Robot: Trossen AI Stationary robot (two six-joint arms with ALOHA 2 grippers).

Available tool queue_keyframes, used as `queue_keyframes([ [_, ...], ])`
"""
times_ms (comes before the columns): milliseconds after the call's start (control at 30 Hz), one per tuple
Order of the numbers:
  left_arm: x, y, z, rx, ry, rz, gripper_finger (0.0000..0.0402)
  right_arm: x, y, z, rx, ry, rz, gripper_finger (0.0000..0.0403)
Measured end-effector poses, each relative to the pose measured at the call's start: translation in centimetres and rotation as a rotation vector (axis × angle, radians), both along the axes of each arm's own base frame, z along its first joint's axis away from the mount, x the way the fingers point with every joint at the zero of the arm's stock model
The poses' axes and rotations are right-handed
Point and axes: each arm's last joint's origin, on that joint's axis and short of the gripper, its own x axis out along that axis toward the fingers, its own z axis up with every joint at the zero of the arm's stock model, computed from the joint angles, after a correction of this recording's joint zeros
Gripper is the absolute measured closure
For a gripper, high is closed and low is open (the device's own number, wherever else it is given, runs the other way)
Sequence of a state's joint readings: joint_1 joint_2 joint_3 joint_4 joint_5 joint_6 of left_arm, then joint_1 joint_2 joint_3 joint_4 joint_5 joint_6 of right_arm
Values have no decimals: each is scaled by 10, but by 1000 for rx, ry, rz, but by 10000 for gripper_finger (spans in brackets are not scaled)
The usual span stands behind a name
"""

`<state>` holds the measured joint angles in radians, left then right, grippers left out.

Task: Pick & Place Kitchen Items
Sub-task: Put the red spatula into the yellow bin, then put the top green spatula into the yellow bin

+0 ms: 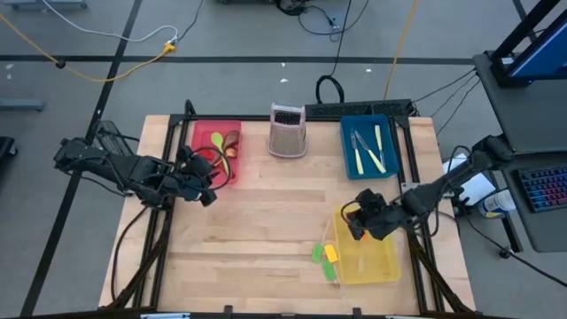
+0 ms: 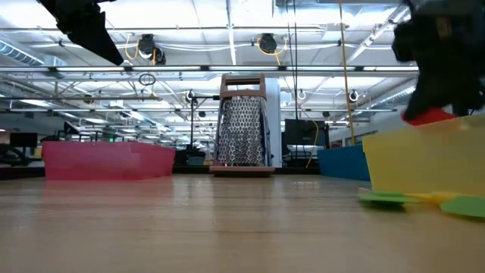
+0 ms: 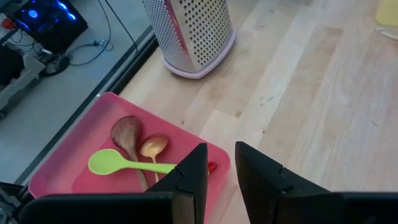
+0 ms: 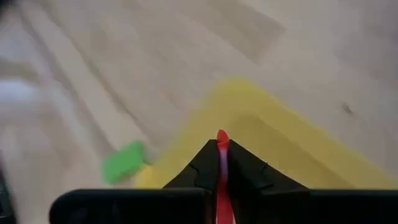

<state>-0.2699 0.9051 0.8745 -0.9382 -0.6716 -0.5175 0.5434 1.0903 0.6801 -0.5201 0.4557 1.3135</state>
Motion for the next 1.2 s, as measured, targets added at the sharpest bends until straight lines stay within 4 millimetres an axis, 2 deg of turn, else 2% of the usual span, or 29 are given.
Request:
queue_keyframes([
  [133, 0, 0, 0, 0, 0, 0, 314, -7, -3, -23, 72, 27, -39, 390],
  [233, 0, 0, 0, 7, 6, -8, 314, -9, -3, -33, 119, 24, -17, 383],
  [400, 0, 0, 0, 9, 7, -10, 314, -6, 1, -33, 130, -5, 95, 346],
  [567, 0, 0, 0, 9, 7, -10, 314, -3, 3, -28, 136, -58, 131, 306],
  [733, 0, 0, 0, 9, 7, -10, 314, 3, 5, -15, 17, -195, 272, 301],
  [933, 0, 0, 0, 9, 7, -10, 314, 22, 11, 19, -159, -448, 363, 319],
  [1067, 0, 0, 0, 9, 6, -10, 314, 40, 19, 35, -334, -447, 479, 326],
  [1200, 0, 0, 0, 8, 0, -9, 314, 72, 35, 43, -474, -420, 633, 328],
])
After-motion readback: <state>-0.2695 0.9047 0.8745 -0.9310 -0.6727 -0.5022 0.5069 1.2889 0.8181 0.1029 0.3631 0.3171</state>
